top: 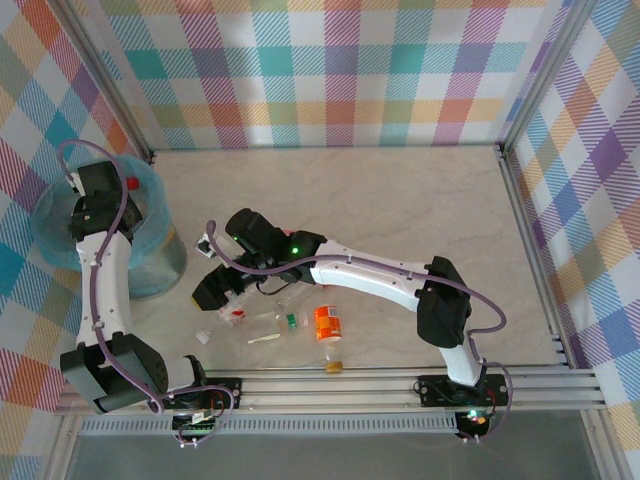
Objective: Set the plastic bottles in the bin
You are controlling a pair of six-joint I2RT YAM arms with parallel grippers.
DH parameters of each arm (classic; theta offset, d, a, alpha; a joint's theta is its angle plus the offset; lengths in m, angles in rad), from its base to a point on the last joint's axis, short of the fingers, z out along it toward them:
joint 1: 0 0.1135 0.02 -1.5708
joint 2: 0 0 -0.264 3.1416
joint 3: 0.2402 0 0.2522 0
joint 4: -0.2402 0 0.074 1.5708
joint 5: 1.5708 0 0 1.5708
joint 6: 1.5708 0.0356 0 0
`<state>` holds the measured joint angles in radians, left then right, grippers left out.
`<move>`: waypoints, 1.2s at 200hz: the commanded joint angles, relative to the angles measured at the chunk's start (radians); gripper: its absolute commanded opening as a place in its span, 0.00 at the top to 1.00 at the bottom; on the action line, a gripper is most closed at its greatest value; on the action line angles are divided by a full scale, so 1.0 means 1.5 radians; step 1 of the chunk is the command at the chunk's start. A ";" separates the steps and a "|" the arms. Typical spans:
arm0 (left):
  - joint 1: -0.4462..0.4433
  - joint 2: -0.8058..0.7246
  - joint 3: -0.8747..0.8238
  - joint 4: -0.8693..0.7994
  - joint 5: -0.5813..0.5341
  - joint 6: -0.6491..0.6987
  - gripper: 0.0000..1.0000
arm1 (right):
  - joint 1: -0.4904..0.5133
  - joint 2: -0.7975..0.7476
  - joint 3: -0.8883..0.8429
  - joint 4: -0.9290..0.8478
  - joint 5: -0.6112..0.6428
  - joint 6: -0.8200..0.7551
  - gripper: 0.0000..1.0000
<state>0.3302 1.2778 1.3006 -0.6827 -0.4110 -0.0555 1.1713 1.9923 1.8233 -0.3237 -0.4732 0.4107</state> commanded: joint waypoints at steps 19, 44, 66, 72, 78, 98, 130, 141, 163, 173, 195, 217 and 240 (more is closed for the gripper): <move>0.008 -0.034 0.034 -0.017 0.050 -0.011 0.33 | -0.002 -0.030 0.026 -0.037 0.013 -0.016 0.25; 0.002 -0.084 0.054 -0.024 0.099 -0.031 0.32 | -0.002 -0.056 0.024 -0.079 0.072 -0.044 0.21; -0.040 -0.128 0.069 -0.036 0.101 -0.032 0.32 | -0.004 -0.096 -0.011 -0.108 0.149 -0.065 0.20; -0.060 -0.138 0.073 -0.039 0.098 -0.032 0.32 | -0.006 -0.110 -0.028 -0.109 0.167 -0.065 0.20; -0.077 -0.148 0.076 -0.043 0.095 -0.033 0.32 | -0.010 -0.125 -0.049 -0.109 0.181 -0.062 0.19; -0.160 -0.178 0.079 -0.043 0.067 -0.042 0.32 | -0.024 -0.185 -0.135 -0.108 0.240 -0.045 0.19; -0.326 -0.191 0.056 -0.035 0.010 -0.050 0.32 | -0.026 -0.291 -0.293 -0.138 0.370 -0.030 0.16; -0.387 -0.188 0.031 -0.025 -0.018 -0.046 0.32 | -0.025 -0.333 -0.355 -0.140 0.392 -0.016 0.16; -0.519 -0.177 -0.023 0.015 -0.057 -0.029 0.32 | -0.026 -0.423 -0.479 -0.135 0.414 0.023 0.16; -0.580 -0.168 -0.044 0.039 -0.068 -0.019 0.31 | -0.025 -0.454 -0.521 -0.143 0.424 0.046 0.16; -0.700 -0.137 -0.077 0.090 -0.059 -0.001 0.31 | -0.024 -0.496 -0.592 -0.158 0.422 0.094 0.17; -0.768 -0.095 -0.108 0.137 0.031 -0.006 0.29 | -0.019 -0.502 -0.637 -0.159 0.409 0.141 0.17; -0.792 -0.070 -0.147 0.188 0.140 -0.050 0.29 | -0.008 -0.499 -0.671 -0.136 0.400 0.184 0.17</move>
<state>-0.8257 1.1553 1.1297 -0.5190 -0.3603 -0.0822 1.1408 1.2491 0.8600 -0.5488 0.1310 0.5777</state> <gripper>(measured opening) 0.713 0.829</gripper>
